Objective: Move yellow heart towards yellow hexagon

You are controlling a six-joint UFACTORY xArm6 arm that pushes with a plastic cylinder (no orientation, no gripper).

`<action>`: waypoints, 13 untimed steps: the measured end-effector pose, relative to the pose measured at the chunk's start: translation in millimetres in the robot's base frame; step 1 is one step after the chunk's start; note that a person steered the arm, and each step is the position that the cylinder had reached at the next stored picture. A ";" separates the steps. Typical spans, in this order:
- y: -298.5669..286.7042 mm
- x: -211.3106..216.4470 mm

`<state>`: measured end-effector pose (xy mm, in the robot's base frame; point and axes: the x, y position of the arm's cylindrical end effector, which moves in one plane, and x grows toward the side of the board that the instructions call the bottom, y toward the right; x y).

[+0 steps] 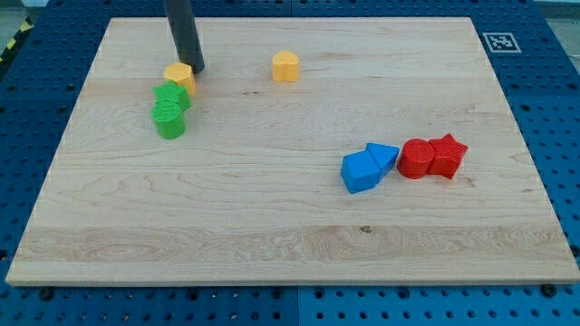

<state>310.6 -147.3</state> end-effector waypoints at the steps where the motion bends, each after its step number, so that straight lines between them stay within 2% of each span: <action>1: 0.0 0.0; 3: 89.1 2.8; 4: 113.4 46.1; 5: 114.8 52.6; 6: 169.6 67.0; 8: 175.2 66.9; 11: 176.6 42.1; 13: 132.8 19.9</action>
<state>330.5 -14.5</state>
